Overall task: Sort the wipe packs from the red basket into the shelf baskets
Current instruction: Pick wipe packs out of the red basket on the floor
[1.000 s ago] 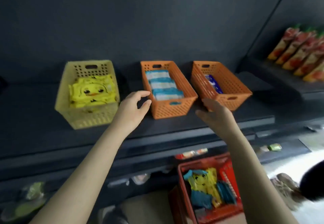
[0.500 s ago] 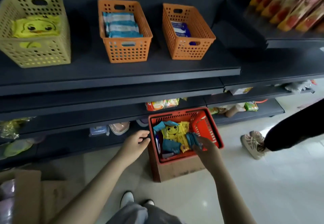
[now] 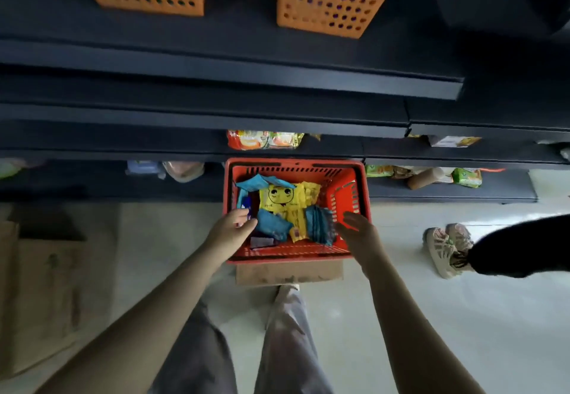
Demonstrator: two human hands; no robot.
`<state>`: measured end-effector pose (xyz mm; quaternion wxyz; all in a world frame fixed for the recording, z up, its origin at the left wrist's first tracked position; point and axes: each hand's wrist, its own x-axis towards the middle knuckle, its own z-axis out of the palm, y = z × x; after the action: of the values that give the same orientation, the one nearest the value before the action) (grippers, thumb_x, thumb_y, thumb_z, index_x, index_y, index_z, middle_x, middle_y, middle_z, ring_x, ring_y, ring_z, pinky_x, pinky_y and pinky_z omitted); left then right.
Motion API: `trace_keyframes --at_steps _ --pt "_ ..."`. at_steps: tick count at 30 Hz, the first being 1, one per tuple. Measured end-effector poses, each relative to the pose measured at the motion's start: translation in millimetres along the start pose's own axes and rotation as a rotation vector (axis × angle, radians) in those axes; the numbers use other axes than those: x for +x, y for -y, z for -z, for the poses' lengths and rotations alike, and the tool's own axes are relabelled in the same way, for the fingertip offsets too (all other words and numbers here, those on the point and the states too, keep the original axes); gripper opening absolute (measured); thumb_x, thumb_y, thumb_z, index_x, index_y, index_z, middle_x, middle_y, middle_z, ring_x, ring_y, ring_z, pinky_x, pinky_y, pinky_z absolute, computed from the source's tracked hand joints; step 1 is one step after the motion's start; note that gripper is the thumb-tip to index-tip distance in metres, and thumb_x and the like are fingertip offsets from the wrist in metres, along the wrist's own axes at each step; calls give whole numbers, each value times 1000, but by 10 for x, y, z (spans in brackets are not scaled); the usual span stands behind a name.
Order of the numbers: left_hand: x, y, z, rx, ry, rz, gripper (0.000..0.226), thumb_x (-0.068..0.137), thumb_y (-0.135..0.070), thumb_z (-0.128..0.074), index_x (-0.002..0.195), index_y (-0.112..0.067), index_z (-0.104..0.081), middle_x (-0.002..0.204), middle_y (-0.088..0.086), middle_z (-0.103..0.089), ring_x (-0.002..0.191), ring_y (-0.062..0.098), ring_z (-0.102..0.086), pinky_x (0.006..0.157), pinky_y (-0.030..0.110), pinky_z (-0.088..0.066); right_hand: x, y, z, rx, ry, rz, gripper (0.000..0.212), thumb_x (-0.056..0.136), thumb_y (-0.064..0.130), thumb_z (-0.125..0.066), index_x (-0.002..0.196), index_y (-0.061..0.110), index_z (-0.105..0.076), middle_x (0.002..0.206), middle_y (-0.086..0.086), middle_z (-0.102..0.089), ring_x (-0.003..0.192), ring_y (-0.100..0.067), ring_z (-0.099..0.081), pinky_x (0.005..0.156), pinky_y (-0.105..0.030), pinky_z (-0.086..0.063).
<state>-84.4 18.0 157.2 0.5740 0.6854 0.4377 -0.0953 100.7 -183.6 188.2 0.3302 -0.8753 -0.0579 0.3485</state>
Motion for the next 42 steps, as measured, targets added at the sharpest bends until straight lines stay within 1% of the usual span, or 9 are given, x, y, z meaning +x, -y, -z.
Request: trace_keyframes --at_steps 4,9,12,15,22,28,32,39,42 --pt "518 302 -576 27 -47 135 52 97 -33 -56 139 -3 -48 139 14 -55 126 26 -53 87 18 -36 735 -436 -91 -55 83 -14 39 90 25 -68 127 16 -60 124 -7 -64 106 -25 -62 91 -41 -52" --pt "1266 818 -1045 30 8 206 57 96 -46 -52 141 -12 -46 142 9 -53 127 25 -51 107 41 -40 1505 -1103 -404 -93 123 -66 43 91 24 -66 131 15 -55 126 -10 -61 95 -17 -55 61 -20 -42" --pt "1674 1073 -1240 4 -28 270 58 94 -45 -56 141 -13 -46 145 10 -49 129 26 -49 109 39 -38 1831 -1434 -599 -103 151 -152 57 90 28 -68 140 17 -44 136 -13 -55 104 -24 -55 68 -25 -41" --pt "1940 1245 -1384 -17 -114 360 67 90 -50 -60 146 -19 -40 146 6 -46 125 22 -48 91 30 -37 2009 -1648 -775 -36 177 -168 58 91 24 -66 143 18 -40 141 -10 -51 112 -21 -53 68 -23 -42" --pt "2231 1533 -1512 -107 -104 357 69 87 -51 -63 145 -23 -38 141 -1 -49 127 25 -48 101 37 -39 2300 -1814 -893 -134 157 -197 32 94 22 -61 123 9 -60 113 -17 -66 90 -26 -63 76 -39 -50" --pt "2314 1565 -1548 -39 -78 293 43 91 -36 -64 128 -19 -52 123 5 -60 103 17 -57 81 30 -43 2365 -1820 -918 -276 112 -162 22 89 25 -67 108 15 -67 94 -10 -69 74 -24 -63 61 -34 -47" --pt "2290 1556 -1598 106 -22 269 33 92 -33 -64 119 -16 -59 98 -3 -64 82 10 -57 62 20 -39 2391 -1807 -907 -315 86 -148 38 89 27 -67 125 17 -57 110 -7 -66 88 -23 -62 65 -33 -48" --pt "2200 1452 -1486 136 -31 187 15 91 -42 -62 90 -28 -61 87 -4 -66 84 18 -63 71 31 -47 2384 -1746 -980 -343 140 -216 83 77 36 -80 141 8 -35 127 -15 -53 113 -31 -56 91 -42 -53" --pt "2135 1390 -1473 122 -86 153 18 92 -36 -63 99 -19 -60 85 -3 -62 78 10 -60 67 27 -46 2367 -1726 -1014 -235 135 -225 86 69 29 -87 135 10 -35 125 -12 -50 114 -29 -54 89 -37 -54"
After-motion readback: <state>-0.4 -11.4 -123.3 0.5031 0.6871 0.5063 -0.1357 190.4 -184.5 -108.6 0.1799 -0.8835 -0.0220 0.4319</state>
